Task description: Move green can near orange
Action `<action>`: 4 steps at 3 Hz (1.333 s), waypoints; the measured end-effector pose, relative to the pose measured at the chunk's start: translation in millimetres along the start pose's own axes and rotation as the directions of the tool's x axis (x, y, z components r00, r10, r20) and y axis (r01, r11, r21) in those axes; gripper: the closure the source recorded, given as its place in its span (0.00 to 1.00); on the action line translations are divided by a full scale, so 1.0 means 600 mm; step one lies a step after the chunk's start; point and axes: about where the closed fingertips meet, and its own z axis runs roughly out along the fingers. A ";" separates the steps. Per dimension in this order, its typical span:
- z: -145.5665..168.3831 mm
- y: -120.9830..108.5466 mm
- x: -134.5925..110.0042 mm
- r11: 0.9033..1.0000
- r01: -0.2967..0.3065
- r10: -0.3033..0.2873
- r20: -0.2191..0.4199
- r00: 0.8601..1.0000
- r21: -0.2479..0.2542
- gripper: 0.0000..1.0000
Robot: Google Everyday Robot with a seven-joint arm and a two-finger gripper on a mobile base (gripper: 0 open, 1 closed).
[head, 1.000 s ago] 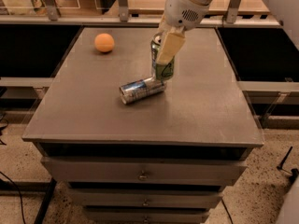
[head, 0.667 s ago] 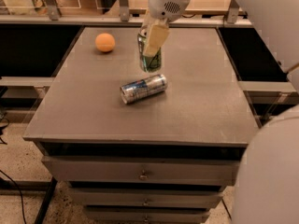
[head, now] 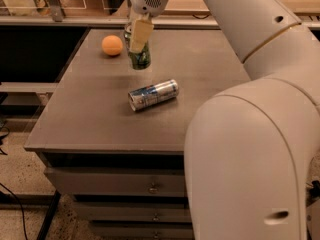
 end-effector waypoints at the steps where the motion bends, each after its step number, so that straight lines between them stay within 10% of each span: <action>1: 0.026 -0.026 -0.018 0.998 -0.061 0.061 0.061 0.996 0.003 1.00; 4: 0.084 -0.071 -0.048 0.989 -0.130 0.119 0.160 0.980 0.064 1.00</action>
Offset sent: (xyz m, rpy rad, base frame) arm 0.0345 0.0430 -0.0171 0.2361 0.0398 -0.1182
